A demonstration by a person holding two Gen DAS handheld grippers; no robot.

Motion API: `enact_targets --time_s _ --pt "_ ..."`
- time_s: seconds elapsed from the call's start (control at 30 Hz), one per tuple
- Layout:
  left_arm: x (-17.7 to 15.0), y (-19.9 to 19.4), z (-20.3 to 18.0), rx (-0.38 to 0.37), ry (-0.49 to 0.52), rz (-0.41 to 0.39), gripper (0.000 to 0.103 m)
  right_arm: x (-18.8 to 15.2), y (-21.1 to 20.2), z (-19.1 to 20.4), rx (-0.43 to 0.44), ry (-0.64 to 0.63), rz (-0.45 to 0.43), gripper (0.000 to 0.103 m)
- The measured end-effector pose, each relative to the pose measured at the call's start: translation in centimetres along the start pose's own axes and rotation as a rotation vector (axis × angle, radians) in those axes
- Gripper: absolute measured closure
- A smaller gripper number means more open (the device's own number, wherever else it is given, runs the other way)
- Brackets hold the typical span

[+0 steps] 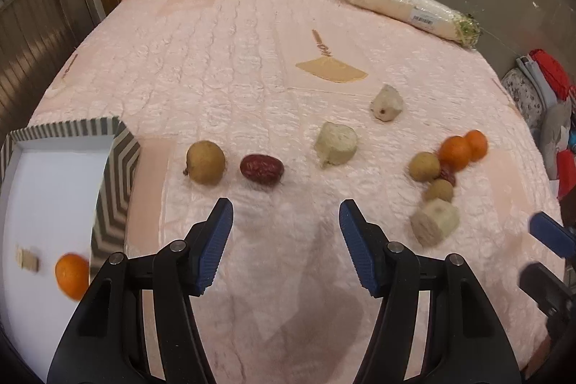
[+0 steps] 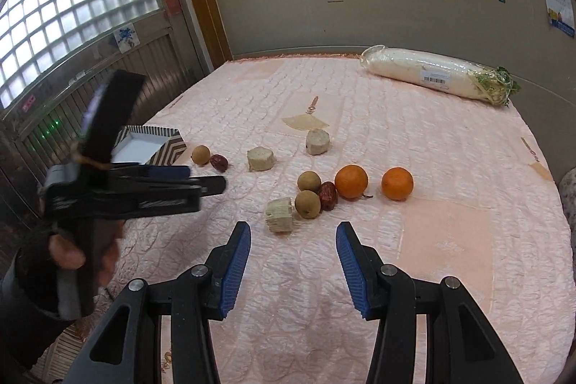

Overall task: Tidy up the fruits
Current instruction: 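Withdraw both grippers from the tray back toward the fruits, then grasp the red date with the left gripper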

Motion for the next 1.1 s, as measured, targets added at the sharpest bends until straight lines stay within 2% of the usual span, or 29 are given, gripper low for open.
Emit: enact_targets --time_s 0.1,0.27,0.43,0.5,0.57,0.8,1.1 --pt "0.6 0.8 0.6 0.035 0.007 0.007 0.041 0.1 0.0 0.1 0.007 0.001 -0.002 0.055" --pt "1.6 1.4 1.8 0.04 -0.013 0.009 0.041 0.0 0.1 0.2 0.015 0.002 -0.001 0.055" --pt "1.4 1.7 1.3 0.067 0.027 0.01 0.043 0.0 0.3 0.0 0.01 0.007 0.007 0.055" --pt "1.3 1.5 1.3 0.08 0.043 -0.005 0.068 -0.1 0.3 0.0 0.01 0.01 0.007 0.055" --pt "1.3 1.4 1.4 0.07 0.038 -0.011 0.076 -0.1 0.4 -0.1 0.007 0.009 0.009 0.055" --pt "0.7 0.4 1.0 0.05 0.042 -0.028 0.076 -0.4 1.3 -0.3 0.005 0.01 0.027 0.055" --pt "-1.1 -1.8 -0.1 0.059 0.036 -0.045 0.076 -1.3 3.8 0.7 0.022 -0.005 0.074 0.055"
Point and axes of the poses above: each gripper's, at about its wrist camera, not at the fingertips, and y roughly the way its jaws point, z to its left, x to its top, the point moved 4 cm from there along y, roughly the way its jaws point, and after that the axes turned 8 degrees about -x, right-handed, at the moved point
